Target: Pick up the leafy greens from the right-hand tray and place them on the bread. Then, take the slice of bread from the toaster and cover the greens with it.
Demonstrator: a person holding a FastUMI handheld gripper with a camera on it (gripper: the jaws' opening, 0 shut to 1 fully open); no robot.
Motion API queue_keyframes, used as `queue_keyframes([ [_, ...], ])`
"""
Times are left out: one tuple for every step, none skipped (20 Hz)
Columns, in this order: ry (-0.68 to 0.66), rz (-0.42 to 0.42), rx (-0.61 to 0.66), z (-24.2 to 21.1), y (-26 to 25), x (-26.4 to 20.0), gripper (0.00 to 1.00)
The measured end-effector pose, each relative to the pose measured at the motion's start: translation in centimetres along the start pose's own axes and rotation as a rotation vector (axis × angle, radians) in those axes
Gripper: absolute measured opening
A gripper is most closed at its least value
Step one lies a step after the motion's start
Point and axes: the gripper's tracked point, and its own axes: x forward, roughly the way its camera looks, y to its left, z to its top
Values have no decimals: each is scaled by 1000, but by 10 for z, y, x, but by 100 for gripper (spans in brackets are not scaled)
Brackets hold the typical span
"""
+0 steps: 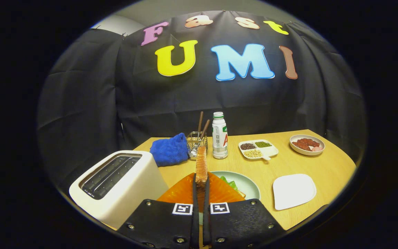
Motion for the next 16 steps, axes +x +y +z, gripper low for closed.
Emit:
queue_keyframes([
  [6,11,1,-3,4,3,4],
  [6,21,6,-4,9,5,4],
  [3,31,9,-5,13,8,4],
  [-6,35,13,-4,15,10,4],
  [-4,41,16,-6,16,12,4],
  [3,48,21,-9,15,14,4],
  [15,59,38,-14,15,16,5],
  [22,64,57,-17,12,16,5],
  [24,55,69,-17,5,18,5],
  [22,48,74,-16,-1,19,4],
  [26,43,79,-19,-7,20,5],
  [31,44,82,-20,-10,21,5],
  [40,41,70,-23,-13,21,5],
  [44,33,48,-22,-17,21,5],
  [39,24,18,-22,-21,22,9],
  [28,19,-6,-22,-22,24,12],
])
